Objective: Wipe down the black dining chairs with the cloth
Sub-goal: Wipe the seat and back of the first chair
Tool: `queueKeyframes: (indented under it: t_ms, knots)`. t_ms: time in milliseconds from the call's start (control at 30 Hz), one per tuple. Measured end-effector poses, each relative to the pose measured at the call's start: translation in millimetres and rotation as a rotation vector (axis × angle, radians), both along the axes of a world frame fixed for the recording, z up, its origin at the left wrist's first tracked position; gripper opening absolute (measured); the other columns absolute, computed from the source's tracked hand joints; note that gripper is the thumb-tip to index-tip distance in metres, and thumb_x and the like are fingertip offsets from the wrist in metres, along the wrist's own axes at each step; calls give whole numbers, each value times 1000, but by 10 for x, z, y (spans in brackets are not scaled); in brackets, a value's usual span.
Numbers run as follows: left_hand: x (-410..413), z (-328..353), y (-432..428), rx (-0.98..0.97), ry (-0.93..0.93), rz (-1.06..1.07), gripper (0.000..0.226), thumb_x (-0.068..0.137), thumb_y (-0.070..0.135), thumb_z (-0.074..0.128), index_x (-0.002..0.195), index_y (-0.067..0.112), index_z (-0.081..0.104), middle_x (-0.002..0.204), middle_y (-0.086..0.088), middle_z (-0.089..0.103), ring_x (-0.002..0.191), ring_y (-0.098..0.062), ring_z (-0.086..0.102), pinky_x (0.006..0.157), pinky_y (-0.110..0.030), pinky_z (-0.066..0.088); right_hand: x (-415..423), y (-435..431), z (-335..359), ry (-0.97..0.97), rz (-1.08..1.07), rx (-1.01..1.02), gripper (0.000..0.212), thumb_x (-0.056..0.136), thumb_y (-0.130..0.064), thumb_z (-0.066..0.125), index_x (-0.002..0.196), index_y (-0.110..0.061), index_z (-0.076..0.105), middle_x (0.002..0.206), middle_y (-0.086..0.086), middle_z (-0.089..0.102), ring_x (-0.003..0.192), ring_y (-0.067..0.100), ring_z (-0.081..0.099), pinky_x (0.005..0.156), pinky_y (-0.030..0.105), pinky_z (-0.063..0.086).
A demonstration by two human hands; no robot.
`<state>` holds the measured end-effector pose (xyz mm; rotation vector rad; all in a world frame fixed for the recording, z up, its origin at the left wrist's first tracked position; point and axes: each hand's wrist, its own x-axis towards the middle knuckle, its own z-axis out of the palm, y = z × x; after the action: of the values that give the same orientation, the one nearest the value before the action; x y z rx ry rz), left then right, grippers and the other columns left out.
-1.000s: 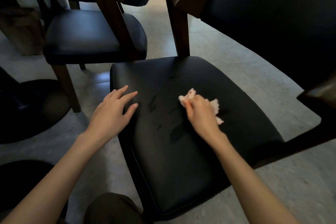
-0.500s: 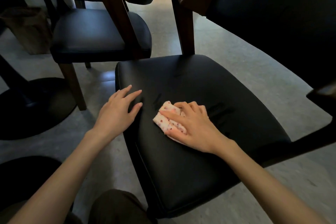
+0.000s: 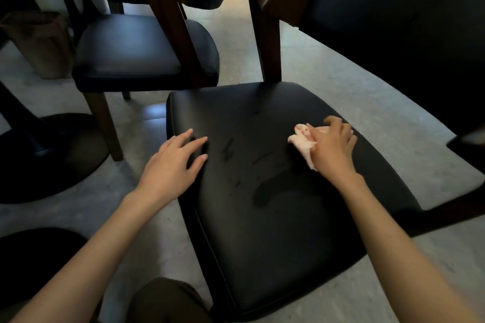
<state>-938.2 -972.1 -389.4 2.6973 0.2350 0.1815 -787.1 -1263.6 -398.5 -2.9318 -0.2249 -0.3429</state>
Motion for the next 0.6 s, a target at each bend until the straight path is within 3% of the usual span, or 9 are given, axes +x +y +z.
queueKeyframes:
  t_ms: [100, 200, 267, 400, 500, 600]
  knots:
    - [-7, -3, 22, 8, -10, 3, 50, 96, 43, 47, 145, 36, 39, 157, 4, 26, 144, -24, 26, 109, -49, 37, -166, 140, -12, 72, 127, -47, 53, 100, -36, 41, 150, -22, 30, 160, 9, 10, 145, 31, 7, 118, 51, 6]
    - [14, -14, 29, -6, -17, -7, 50, 95, 44, 47, 145, 38, 37, 157, 6, 25, 144, -22, 24, 110, -49, 36, -289, 108, 44, 240, 168, 37, 65, 97, -50, 36, 154, -25, 16, 161, 5, 11, 148, 29, 5, 120, 48, 7]
    - [33, -45, 22, -30, -10, -10, 51, 95, 45, 46, 145, 39, 36, 157, 6, 25, 145, -23, 23, 111, -49, 34, -340, 86, 45, 218, 141, 51, 62, 99, -51, 32, 154, -29, 17, 156, 7, 20, 141, 31, 19, 115, 46, 18]
    - [149, -86, -65, -47, -1, -15, 54, 94, 51, 43, 146, 44, 30, 159, 6, 18, 147, -27, 13, 117, -47, 22, -243, 85, 24, 71, 69, -111, 49, 103, -32, 35, 152, -31, 25, 134, 13, 35, 115, 29, 36, 99, 41, 31]
    - [282, -58, -162, -39, 22, -25, 57, 91, 60, 39, 146, 51, 24, 161, 10, 11, 148, -28, 7, 119, -49, 14, -65, 83, 85, 137, 9, 23, 53, 99, -19, 47, 149, -27, 31, 131, 15, 34, 116, 30, 38, 100, 44, 32]
    - [370, -29, -220, -4, 77, -10, 58, 90, 66, 35, 145, 52, 24, 161, 12, 8, 148, -30, 4, 118, -51, 9, 189, 80, 136, 150, -159, 232, 44, 100, -18, 49, 143, -17, 38, 138, 17, 34, 125, 37, 39, 106, 55, 22]
